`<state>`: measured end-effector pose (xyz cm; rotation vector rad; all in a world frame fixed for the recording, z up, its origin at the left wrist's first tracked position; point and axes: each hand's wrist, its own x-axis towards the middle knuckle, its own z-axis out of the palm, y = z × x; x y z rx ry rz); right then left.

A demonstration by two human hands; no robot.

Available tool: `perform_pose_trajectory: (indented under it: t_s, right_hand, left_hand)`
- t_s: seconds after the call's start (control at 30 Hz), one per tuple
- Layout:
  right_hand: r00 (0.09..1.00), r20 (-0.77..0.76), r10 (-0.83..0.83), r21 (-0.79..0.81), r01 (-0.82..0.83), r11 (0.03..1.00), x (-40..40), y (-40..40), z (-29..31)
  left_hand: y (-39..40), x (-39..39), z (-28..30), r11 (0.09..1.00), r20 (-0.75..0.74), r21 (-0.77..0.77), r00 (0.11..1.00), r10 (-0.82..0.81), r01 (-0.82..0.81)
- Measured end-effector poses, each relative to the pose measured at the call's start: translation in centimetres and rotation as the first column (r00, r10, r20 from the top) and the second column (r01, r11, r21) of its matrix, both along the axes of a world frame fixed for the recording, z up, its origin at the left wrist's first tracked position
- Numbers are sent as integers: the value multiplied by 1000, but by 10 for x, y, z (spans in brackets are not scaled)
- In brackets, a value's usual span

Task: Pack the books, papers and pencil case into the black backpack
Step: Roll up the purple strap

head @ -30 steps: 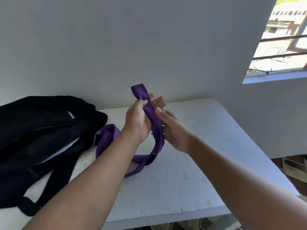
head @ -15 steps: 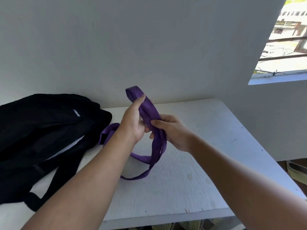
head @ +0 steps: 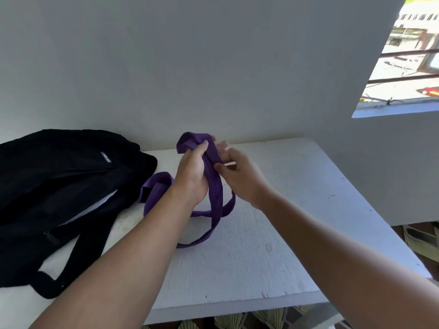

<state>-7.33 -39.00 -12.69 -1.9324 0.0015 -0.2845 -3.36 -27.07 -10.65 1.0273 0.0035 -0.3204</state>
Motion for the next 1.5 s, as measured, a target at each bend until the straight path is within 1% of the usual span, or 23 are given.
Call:
perform_pose_trajectory:
  t_s: [0.03, 0.07, 0.13, 0.2, 0.23, 0.3, 0.33, 0.37, 0.43, 0.47, 0.5, 0.57, 0.63, 0.73, 0.87, 0.97, 1.03, 1.07, 1.17, 1.2, 1.4, 1.43, 1.5]
  right_hand:
    - [1000, 7, -24, -53, 24, 998, 1, -2, -1]
    - [1000, 1, -27, -38, 27, 999, 1, -5, -2]
    - [1000, -26, 0, 210, 5, 978, 0, -7, 1]
    - [995, -75, 63, 504, -17, 864, -3, -10, 7]
    - [989, -84, 122, 622, -44, 782, -4, -11, 9]
    - [966, -85, 243, 780, -88, 620, -7, -11, 13]
    - [954, -78, 289, 823, -102, 559, -8, -9, 14]
    - [945, -78, 319, 842, -109, 528, -8, -7, 14]
    - [941, -121, 315, 810, -89, 579, -9, -2, 13]
    - [947, -150, 283, 761, -71, 644, -9, 0, 10]
    - [954, -176, 242, 703, -50, 710, -9, 2, 8]
    - [961, -229, 156, 576, 4, 818, -8, 4, 6]
    - [944, -292, 151, 518, 23, 855, -14, 6, 7]
    - [906, -342, 249, 550, -22, 835, -24, 5, 8]
    - [834, -330, 442, 615, -166, 771, -37, -4, 8]
    - [769, -360, 528, 542, -288, 790, -41, -15, 13]
    - [701, -418, 578, 430, -408, 806, -43, -21, 19]
    - [664, -438, 606, 422, -443, 791, -44, -23, 21]
    - [597, -412, 688, 573, -418, 705, -44, -25, 25]
    - [588, -412, 696, 580, -419, 698, -44, -23, 26]
    - [630, -425, 650, 532, -407, 743, -38, -6, 7]
    - [646, -425, 634, 515, -404, 756, -36, -2, 3]
    - [733, -412, 540, 464, -342, 817, -30, 3, -4]
  left_hand:
    - [0, 0, 1, 1000, 0, -6, 1000, -6, 6]
    - [2, 0, 3, 1000, -10, -15, 1000, 1, -2]
    - [4, 1, 3, 999, -36, -51, 999, 9, -11]
    - [6, 2, 1, 998, -42, -47, 998, 41, -43]
    - [5, 1, 1, 997, -27, 15, 997, 70, -69]
    - [1, -5, -3, 985, 9, 135, 995, 104, -104]
    - [-2, -9, -3, 985, 6, 143, 995, 99, -99]
    - [-4, -14, -3, 992, -22, 110, 997, 69, -66]
    - [-3, -22, 1, 999, -94, -34, 995, -46, 43]
    - [-2, -23, 2, 990, -116, -93, 986, -118, 107]
    - [-2, -23, 3, 985, -119, -94, 981, -156, 145]
    - [-4, -20, 5, 990, -85, -84, 989, -119, 112]
    - [-7, -14, 7, 998, -51, -66, 999, -6, 3]
    - [-3, -6, 15, 987, -72, -138, 995, 68, -77]
    - [2, 1, 16, 992, 7, -102, 997, 79, -78]
    - [3, 3, 24, 984, 8, -125, 992, 127, -125]
    - [7, 9, 33, 963, -6, -194, 982, 188, -185]
    - [11, 12, 38, 947, -14, -236, 975, 222, -219]
    - [20, 23, 54, 890, -47, -354, 956, 289, -286]
    - [22, 26, 59, 876, -56, -377, 952, 302, -300]
    - [21, 30, 74, 838, -79, -452, 950, 302, -304]
    - [21, 31, 74, 836, -79, -455, 949, 305, -307]
    - [25, 34, 75, 836, -84, -451, 948, 309, -312]
